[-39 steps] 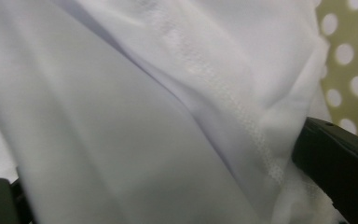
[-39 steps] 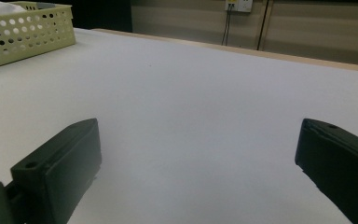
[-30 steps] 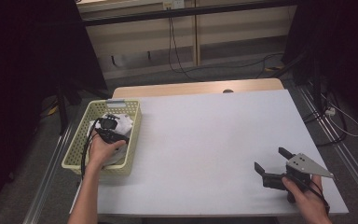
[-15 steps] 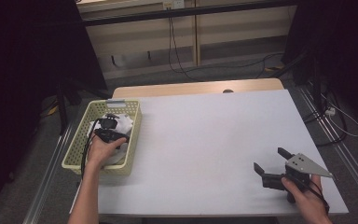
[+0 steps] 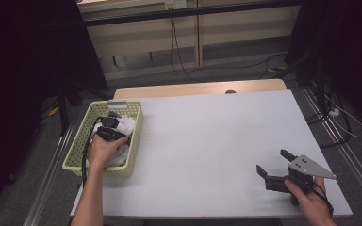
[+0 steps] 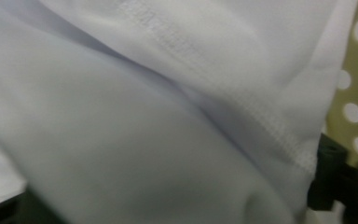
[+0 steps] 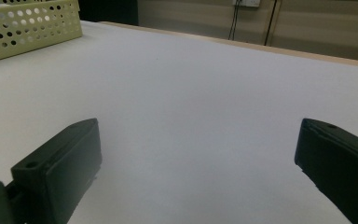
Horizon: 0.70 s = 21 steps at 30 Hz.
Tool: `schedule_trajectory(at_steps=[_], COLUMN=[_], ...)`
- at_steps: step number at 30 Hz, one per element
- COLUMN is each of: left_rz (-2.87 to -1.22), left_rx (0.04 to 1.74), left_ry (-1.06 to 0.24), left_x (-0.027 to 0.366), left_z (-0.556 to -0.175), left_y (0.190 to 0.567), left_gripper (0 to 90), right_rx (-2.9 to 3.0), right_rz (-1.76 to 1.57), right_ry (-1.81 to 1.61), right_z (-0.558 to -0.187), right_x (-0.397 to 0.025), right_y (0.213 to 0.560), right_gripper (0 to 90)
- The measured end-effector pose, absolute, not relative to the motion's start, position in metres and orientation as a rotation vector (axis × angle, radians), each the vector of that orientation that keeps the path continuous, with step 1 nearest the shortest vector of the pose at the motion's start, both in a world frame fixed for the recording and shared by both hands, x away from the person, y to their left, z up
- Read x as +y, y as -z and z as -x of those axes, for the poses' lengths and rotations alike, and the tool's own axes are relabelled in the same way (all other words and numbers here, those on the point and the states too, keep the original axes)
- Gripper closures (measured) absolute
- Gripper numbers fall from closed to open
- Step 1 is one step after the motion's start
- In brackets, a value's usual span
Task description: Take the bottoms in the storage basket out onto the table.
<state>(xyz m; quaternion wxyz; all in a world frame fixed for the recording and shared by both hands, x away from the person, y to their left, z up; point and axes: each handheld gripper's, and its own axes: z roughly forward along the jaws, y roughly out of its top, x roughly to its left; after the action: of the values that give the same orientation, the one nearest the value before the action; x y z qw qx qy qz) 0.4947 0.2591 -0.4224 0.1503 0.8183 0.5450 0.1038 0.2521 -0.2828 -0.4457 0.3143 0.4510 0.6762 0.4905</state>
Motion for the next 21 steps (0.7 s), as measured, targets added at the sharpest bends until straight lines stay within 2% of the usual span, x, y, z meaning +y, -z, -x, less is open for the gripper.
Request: schedule_trajectory(at_steps=[5,11,21], left_rz=[-2.343,-2.342,-2.309], left_rx=[1.56,1.558,1.558], left_ry=[-0.32,-0.336,-0.361], left_x=[0.2555,0.2555,0.2587], left_z=[-0.4928,-0.4921,-0.4908], left_y=[0.421,0.4193,0.4146], left_gripper=[49.8,64.3,70.6], right_rx=[1.784,1.787,1.798], right_rz=[-1.19,-1.185,-1.184], right_ry=[-1.292,-1.293,-1.295], right_z=[-0.2517,-0.2519,-0.2537], right_x=[-0.2826,-0.2823,-0.2809], right_y=[0.4456,0.4459,0.4462], right_gripper=[0.1,0.1,0.2])
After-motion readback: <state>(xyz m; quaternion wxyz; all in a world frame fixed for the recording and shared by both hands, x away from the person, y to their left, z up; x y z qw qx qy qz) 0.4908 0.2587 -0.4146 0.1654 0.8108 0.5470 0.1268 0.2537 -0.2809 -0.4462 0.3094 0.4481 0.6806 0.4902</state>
